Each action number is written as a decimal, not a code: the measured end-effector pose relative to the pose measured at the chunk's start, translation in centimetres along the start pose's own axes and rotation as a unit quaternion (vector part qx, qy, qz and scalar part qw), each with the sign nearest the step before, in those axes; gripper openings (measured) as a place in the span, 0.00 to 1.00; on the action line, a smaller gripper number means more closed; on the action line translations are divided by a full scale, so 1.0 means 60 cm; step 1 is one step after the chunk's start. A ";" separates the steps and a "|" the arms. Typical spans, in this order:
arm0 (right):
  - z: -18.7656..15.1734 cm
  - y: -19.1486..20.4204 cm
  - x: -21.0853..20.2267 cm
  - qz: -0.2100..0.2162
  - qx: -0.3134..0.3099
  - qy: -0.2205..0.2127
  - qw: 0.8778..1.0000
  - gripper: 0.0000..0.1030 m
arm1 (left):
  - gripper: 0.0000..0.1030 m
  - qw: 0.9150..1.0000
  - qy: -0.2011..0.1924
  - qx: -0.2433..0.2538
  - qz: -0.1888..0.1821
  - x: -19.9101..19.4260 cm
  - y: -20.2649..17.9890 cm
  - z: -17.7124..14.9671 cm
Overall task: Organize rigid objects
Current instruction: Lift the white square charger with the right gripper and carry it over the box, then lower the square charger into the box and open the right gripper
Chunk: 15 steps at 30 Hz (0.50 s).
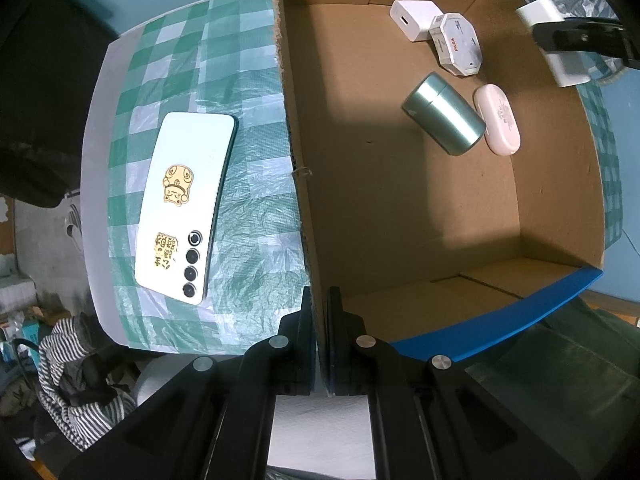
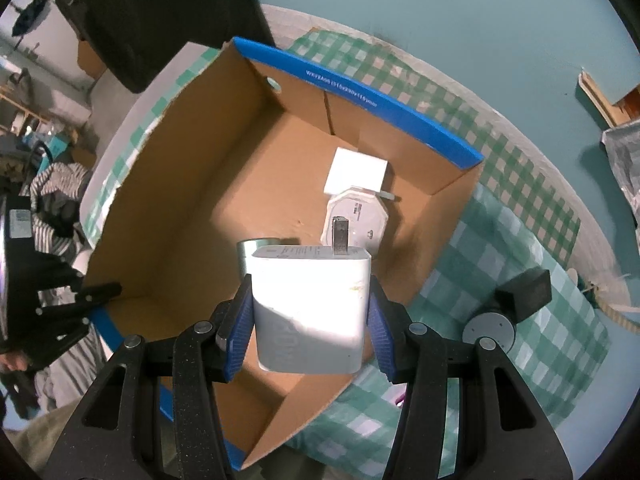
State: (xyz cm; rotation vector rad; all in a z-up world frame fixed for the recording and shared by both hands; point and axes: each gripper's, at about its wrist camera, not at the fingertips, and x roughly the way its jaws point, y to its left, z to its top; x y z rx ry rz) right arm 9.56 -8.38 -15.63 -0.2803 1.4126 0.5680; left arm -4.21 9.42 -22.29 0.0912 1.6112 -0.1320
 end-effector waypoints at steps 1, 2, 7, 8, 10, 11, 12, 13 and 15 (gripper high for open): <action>0.001 0.001 0.004 -0.001 -0.002 0.002 1.000 0.50 | 0.04 1.000 0.000 0.000 0.000 0.000 0.000 0.000; 0.003 0.002 0.007 -0.001 -0.003 0.003 1.000 0.50 | 0.04 1.000 0.000 0.001 0.000 0.000 0.000 0.000; 0.008 0.007 0.025 -0.001 -0.008 0.010 1.000 0.50 | 0.04 1.000 0.001 0.000 0.000 0.000 0.000 -0.001; 0.009 0.007 0.028 -0.001 -0.009 0.011 1.000 0.50 | 0.04 1.000 0.001 0.001 0.001 0.001 -0.001 -0.001; 0.010 0.008 0.033 -0.002 -0.009 0.013 1.000 0.50 | 0.04 1.000 0.001 0.001 0.001 0.000 -0.002 -0.001; 0.011 0.007 0.036 -0.003 -0.009 0.015 1.000 0.50 | 0.04 1.000 0.001 0.001 0.001 0.000 -0.002 -0.002; 0.012 0.007 0.039 -0.003 -0.008 0.015 1.000 0.50 | 0.04 1.000 0.001 0.001 0.001 0.000 -0.002 -0.001; 0.013 0.007 0.040 -0.004 -0.008 0.015 1.000 0.50 | 0.04 1.000 0.001 0.001 0.001 0.000 -0.003 -0.001; 0.015 0.006 0.045 -0.005 -0.007 0.016 1.000 0.50 | 0.04 1.000 0.001 0.002 0.001 0.000 -0.003 -0.002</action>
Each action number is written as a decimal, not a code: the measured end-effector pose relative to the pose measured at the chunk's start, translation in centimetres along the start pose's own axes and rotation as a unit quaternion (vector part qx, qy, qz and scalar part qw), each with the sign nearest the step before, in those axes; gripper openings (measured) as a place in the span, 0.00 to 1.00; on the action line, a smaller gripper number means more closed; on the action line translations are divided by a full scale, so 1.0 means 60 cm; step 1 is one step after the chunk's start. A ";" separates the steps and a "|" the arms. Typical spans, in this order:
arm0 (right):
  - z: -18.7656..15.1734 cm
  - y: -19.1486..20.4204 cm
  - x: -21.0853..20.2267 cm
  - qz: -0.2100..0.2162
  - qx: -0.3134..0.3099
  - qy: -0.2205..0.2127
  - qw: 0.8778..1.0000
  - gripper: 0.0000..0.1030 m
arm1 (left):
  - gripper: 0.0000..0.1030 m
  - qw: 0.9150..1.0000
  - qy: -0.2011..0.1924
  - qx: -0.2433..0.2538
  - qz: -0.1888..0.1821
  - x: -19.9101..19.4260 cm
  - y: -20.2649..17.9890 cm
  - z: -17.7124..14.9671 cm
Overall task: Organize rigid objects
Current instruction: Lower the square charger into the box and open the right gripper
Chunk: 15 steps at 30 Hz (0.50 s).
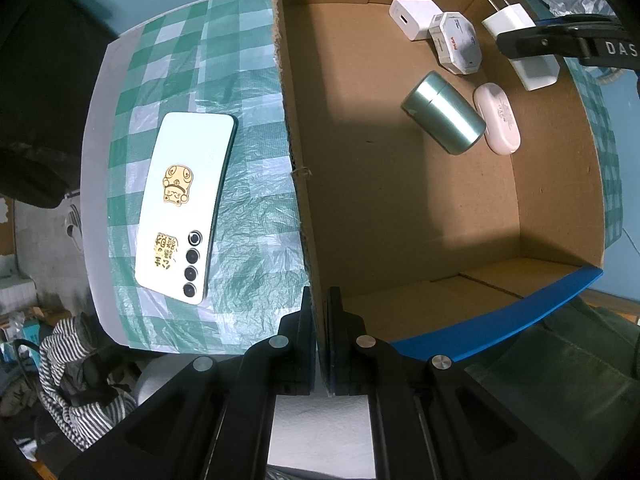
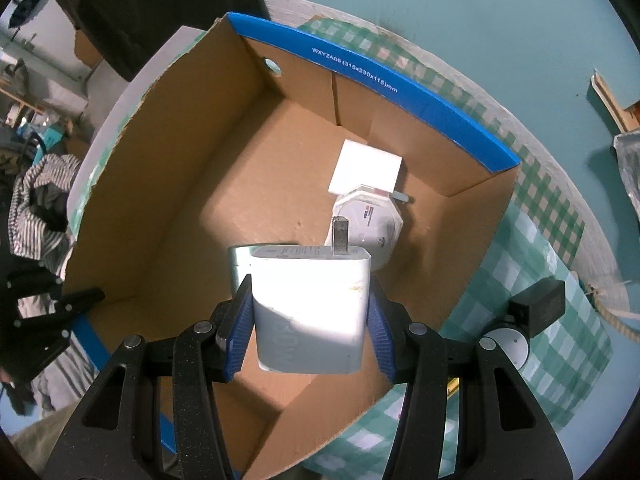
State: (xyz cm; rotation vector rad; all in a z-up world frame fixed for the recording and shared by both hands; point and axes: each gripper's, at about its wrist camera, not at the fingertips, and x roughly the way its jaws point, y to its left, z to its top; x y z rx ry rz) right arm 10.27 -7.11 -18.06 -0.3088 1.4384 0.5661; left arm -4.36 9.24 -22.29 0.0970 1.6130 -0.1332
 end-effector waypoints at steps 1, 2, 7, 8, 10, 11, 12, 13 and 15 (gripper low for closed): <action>0.001 0.000 0.002 -0.001 0.001 0.002 1.000 0.50 | 0.04 1.000 0.000 -0.001 0.000 0.000 0.001 0.000; 0.002 0.000 0.005 -0.002 0.001 0.005 1.000 0.50 | 0.05 1.000 0.000 -0.001 0.000 0.000 0.001 0.000; 0.000 -0.002 0.012 -0.008 0.002 0.011 1.000 0.51 | 0.05 1.000 0.000 0.000 0.000 -0.001 -0.001 0.000; -0.001 -0.003 0.012 -0.008 0.004 0.009 1.000 0.51 | 0.05 1.000 0.000 0.000 0.000 -0.002 -0.001 0.000; 0.000 -0.005 0.005 -0.005 0.007 -0.003 1.000 0.51 | 0.05 1.000 0.000 0.000 -0.001 -0.002 -0.001 0.000; 0.001 -0.006 0.001 -0.001 0.009 -0.008 1.000 0.51 | 0.05 1.000 0.000 0.000 -0.001 -0.002 -0.001 0.000; 0.003 -0.006 -0.003 0.002 0.010 -0.012 1.000 0.51 | 0.05 1.000 0.000 0.001 -0.001 -0.002 -0.002 0.000; 0.005 -0.005 -0.006 0.000 0.010 -0.013 1.000 0.51 | 0.05 1.000 0.001 0.002 0.001 -0.001 -0.002 0.001; 0.007 -0.006 -0.015 -0.005 0.012 -0.019 1.000 0.51 | 0.05 1.000 0.001 0.004 0.002 -0.002 -0.004 0.001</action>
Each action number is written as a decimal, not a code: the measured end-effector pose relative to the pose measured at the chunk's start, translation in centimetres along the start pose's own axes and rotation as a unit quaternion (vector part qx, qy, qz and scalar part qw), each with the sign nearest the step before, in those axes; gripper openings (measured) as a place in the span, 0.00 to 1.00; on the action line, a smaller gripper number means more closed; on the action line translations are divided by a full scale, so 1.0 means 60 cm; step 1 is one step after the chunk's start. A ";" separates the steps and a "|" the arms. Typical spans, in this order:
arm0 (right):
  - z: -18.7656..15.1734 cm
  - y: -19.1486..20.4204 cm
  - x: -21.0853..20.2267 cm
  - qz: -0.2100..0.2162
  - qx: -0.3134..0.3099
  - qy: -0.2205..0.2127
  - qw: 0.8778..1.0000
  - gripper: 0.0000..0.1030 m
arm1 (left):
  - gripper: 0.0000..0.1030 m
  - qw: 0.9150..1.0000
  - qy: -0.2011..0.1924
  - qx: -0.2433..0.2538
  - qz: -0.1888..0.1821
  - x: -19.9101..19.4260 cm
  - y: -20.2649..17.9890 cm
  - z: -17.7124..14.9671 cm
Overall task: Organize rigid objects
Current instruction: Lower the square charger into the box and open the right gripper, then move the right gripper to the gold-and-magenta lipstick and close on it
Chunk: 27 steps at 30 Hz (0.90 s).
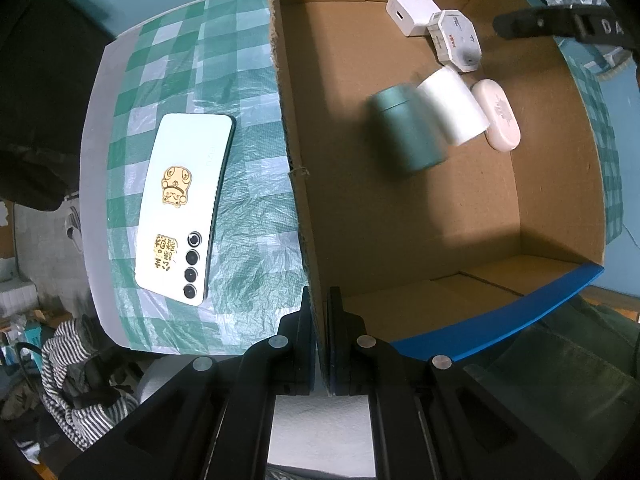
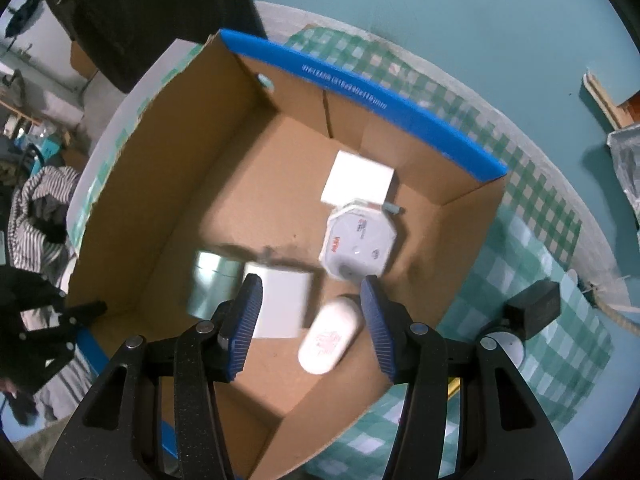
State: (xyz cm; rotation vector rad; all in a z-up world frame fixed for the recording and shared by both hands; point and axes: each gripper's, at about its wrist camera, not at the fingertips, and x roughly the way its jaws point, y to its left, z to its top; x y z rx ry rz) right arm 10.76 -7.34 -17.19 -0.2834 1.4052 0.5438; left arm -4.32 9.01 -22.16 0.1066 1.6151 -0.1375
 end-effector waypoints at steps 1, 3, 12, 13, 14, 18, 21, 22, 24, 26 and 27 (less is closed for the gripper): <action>0.000 0.000 -0.004 0.001 0.002 -0.002 1.000 0.51 | 0.05 1.000 0.000 0.001 0.000 0.000 -0.001 0.000; -0.001 -0.002 -0.014 0.002 0.007 -0.008 1.000 0.51 | 0.05 1.000 0.000 0.001 0.000 -0.001 -0.002 0.000; -0.024 -0.019 -0.056 0.003 0.030 -0.023 0.999 0.58 | 0.05 1.000 0.001 0.002 -0.002 -0.002 -0.001 0.004; -0.026 -0.023 -0.061 0.002 0.034 -0.024 0.999 0.58 | 0.05 1.000 0.001 0.002 -0.002 -0.002 -0.001 0.004; -0.030 -0.027 -0.066 0.001 0.039 -0.026 0.999 0.58 | 0.05 1.000 0.001 0.002 -0.001 -0.002 0.000 0.003; -0.047 -0.052 -0.085 0.002 0.065 -0.034 0.997 0.59 | 0.05 1.000 0.001 0.003 0.000 -0.002 0.000 0.003; -0.064 -0.077 -0.094 -0.004 0.092 -0.036 0.995 0.61 | 0.05 1.000 0.001 0.003 0.000 -0.002 -0.001 0.003; -0.070 -0.085 -0.096 -0.006 0.100 -0.035 0.994 0.61 | 0.05 1.000 0.001 0.003 0.000 -0.002 -0.001 0.003; -0.086 -0.110 -0.094 -0.012 0.122 -0.032 0.992 0.62 | 0.05 1.000 0.002 0.004 0.001 -0.002 -0.002 0.003; -0.100 -0.132 -0.089 -0.016 0.143 -0.024 0.989 0.62 | 0.05 1.000 0.003 0.005 0.002 -0.001 -0.002 0.004; -0.106 -0.141 -0.086 -0.018 0.152 -0.021 0.988 0.62 | 0.05 1.000 0.003 0.005 0.002 -0.001 -0.003 0.004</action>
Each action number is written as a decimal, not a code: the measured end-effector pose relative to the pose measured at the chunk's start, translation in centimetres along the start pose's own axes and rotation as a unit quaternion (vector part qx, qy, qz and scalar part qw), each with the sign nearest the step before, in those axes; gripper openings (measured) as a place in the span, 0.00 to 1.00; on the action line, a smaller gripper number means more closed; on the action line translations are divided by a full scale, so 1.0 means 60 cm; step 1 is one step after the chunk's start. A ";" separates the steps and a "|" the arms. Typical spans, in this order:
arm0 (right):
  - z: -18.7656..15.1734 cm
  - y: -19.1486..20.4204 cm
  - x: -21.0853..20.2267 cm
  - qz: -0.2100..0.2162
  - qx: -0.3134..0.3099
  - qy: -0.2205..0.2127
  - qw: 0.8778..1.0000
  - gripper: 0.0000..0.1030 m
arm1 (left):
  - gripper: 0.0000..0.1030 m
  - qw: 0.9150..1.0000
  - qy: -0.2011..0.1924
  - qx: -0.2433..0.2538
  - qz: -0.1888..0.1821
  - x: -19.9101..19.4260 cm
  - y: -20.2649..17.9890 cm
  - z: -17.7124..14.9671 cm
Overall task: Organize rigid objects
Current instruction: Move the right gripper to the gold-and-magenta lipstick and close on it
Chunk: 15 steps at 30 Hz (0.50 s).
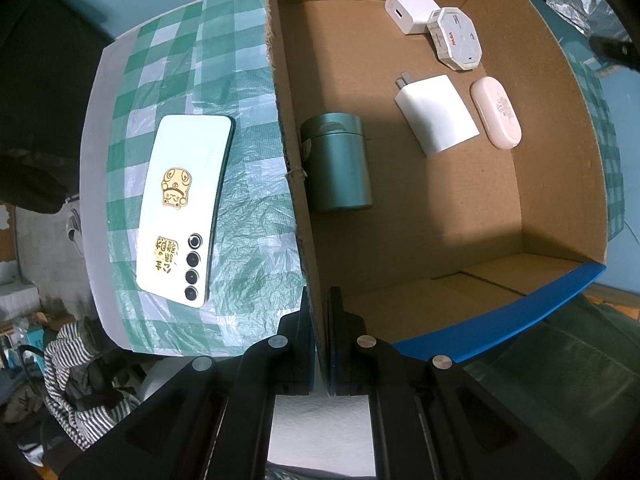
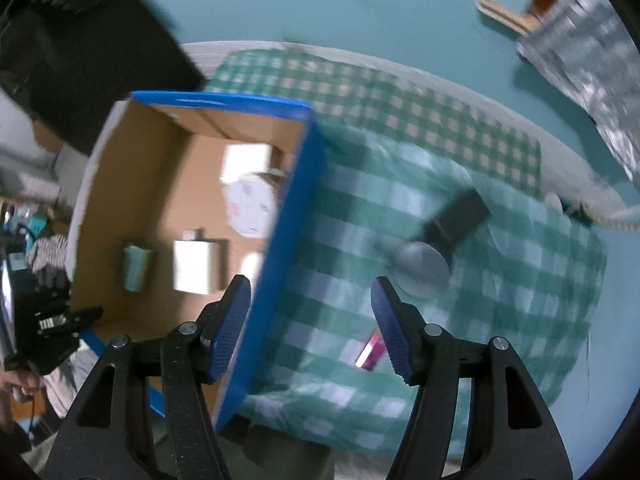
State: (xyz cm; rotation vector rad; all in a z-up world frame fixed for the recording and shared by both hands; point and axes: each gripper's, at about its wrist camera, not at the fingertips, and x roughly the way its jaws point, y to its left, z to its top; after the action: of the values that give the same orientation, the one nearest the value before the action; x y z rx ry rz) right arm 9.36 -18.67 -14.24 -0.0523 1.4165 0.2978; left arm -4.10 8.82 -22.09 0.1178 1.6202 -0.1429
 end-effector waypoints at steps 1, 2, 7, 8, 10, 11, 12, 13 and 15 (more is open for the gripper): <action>-0.004 -0.012 0.004 -0.002 0.008 0.004 1.000 0.62 | 0.05 1.000 0.000 -0.001 -0.001 0.000 0.000 0.000; -0.009 -0.025 0.009 -0.006 0.017 0.009 1.000 0.62 | 0.05 1.000 0.000 -0.001 0.000 0.000 0.000 0.000; -0.038 -0.068 0.040 -0.015 0.053 0.035 0.998 0.62 | 0.05 1.000 0.000 -0.002 -0.001 0.001 -0.001 0.000; -0.043 -0.074 0.047 -0.016 0.059 0.040 0.997 0.62 | 0.05 1.000 0.000 -0.003 -0.001 0.001 -0.001 0.000; -0.053 -0.086 0.064 -0.015 0.071 0.050 0.996 0.62 | 0.05 1.000 0.000 -0.003 -0.001 0.000 -0.001 0.000; -0.058 -0.091 0.073 -0.014 0.078 0.057 0.995 0.62 | 0.05 1.000 0.000 -0.004 -0.001 0.000 -0.001 -0.001; -0.063 -0.098 0.084 -0.011 0.088 0.062 0.994 0.62 | 0.05 1.000 0.000 -0.004 -0.001 -0.001 -0.002 -0.002; -0.065 -0.103 0.090 -0.009 0.092 0.064 0.994 0.62 | 0.05 1.000 0.000 -0.005 -0.001 0.000 0.000 -0.001; -0.072 -0.112 0.109 -0.008 0.107 0.074 0.992 0.62 | 0.05 1.000 0.000 -0.005 -0.001 -0.001 0.001 -0.002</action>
State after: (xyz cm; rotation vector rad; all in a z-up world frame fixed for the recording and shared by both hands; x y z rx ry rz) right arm 7.58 -24.92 -22.25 0.0912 1.5877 0.1300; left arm -4.21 8.89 -22.05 0.1083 1.6214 -0.1370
